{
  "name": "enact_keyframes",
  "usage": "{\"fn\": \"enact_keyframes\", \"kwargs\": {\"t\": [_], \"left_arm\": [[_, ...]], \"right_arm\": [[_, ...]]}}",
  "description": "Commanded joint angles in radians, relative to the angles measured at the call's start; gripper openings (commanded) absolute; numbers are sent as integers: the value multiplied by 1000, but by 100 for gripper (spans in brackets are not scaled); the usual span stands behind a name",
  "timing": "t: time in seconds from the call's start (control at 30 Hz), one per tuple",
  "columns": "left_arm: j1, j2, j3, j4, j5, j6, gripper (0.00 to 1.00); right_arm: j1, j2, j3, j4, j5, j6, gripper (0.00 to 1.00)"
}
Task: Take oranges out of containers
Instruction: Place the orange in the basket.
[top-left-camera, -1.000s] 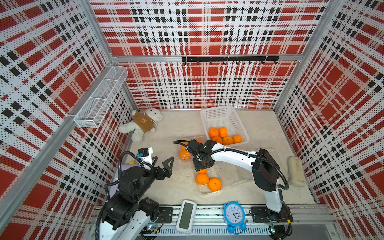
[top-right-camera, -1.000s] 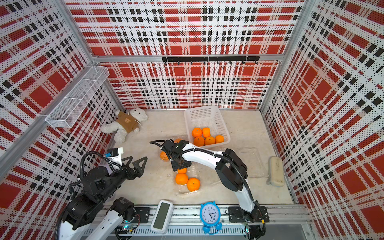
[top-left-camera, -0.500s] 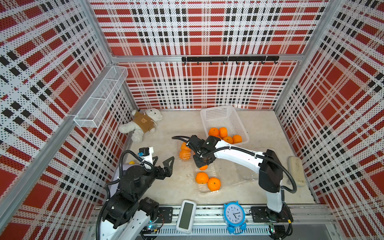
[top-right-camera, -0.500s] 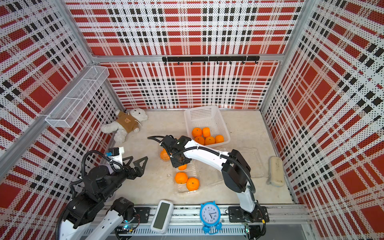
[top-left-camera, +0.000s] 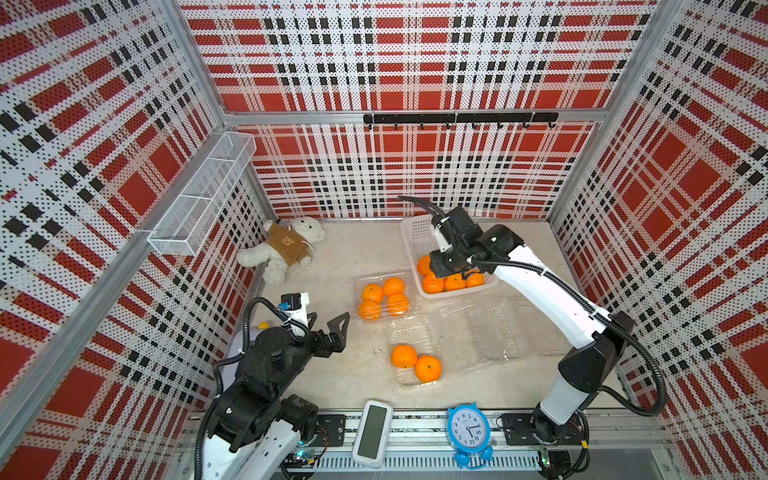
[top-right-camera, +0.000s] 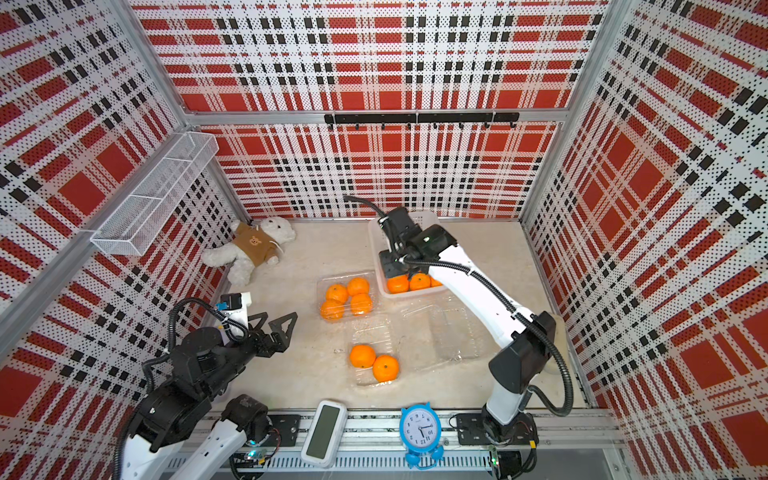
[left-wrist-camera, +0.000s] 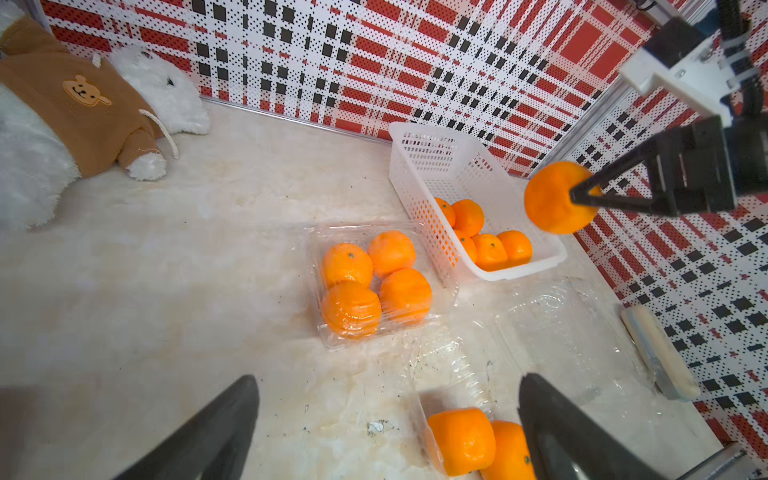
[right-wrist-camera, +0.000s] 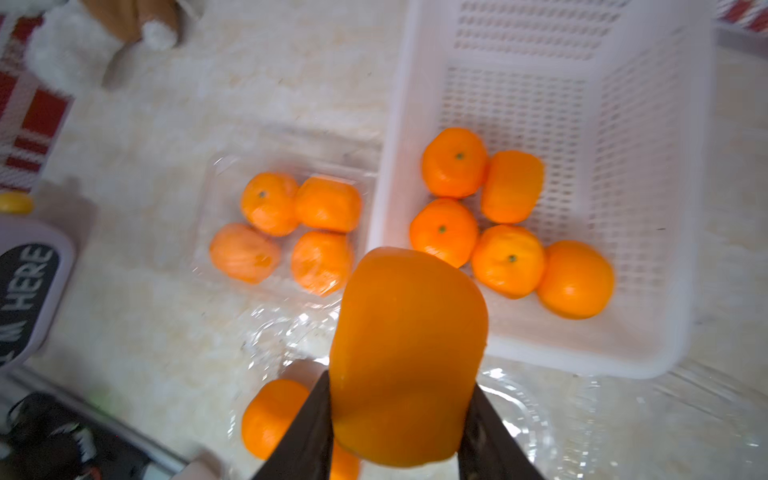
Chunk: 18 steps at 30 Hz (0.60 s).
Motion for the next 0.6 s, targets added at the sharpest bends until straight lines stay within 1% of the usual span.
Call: {"fn": "enact_keyframes", "kwargs": {"t": [0.0, 0.17, 0.27, 0.43, 0.57], "left_arm": [[9, 8, -6, 0, 4, 2, 99], [8, 16, -6, -1, 0, 2, 99], [8, 25, -6, -3, -1, 2, 99], [7, 47, -3, -6, 1, 4, 99], [9, 54, -5, -3, 3, 4, 99]], "right_arm": [[-94, 62, 64, -5, 40, -179, 40], [-205, 195, 125, 45, -3, -311, 38], [-262, 284, 163, 46, -106, -374, 39], [-326, 387, 201, 82, -148, -374, 37], [-335, 455, 248, 78, -145, -391, 37]]}}
